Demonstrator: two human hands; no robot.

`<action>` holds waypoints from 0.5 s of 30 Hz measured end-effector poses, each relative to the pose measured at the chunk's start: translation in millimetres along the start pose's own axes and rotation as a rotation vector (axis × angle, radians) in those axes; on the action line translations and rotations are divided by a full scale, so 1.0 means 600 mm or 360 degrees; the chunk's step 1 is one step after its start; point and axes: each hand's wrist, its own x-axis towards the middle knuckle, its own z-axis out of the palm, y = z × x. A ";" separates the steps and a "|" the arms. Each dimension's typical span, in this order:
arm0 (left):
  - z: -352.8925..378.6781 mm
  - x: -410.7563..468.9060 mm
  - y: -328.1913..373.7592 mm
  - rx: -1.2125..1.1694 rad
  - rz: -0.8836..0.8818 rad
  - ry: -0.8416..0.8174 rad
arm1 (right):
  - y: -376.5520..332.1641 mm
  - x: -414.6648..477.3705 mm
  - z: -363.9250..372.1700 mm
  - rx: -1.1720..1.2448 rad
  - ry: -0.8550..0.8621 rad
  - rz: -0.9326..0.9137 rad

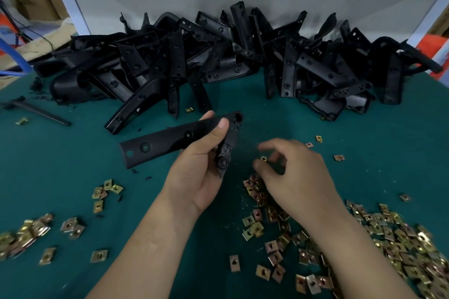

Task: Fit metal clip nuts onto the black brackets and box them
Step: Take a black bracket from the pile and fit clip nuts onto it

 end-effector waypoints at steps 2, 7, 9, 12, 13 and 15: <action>-0.001 0.000 0.002 0.0000 -0.0021 0.0012 | -0.001 -0.005 -0.008 -0.0058 -0.0212 -0.0032; -0.006 0.000 0.001 0.0115 -0.0066 -0.0022 | -0.002 -0.011 -0.005 0.0022 -0.0305 -0.0037; -0.004 0.000 0.002 0.0101 -0.0066 0.0005 | -0.002 -0.012 -0.003 0.0020 -0.0286 -0.0062; -0.003 0.001 0.003 0.0127 -0.0071 0.0048 | -0.002 -0.011 0.002 0.0110 -0.0243 -0.0067; -0.003 0.000 0.003 0.0140 -0.0078 0.0044 | -0.003 -0.011 0.003 0.0161 -0.0223 -0.0052; -0.004 0.000 0.004 0.0135 -0.0101 0.0057 | -0.005 -0.010 0.004 0.0225 -0.0166 -0.0041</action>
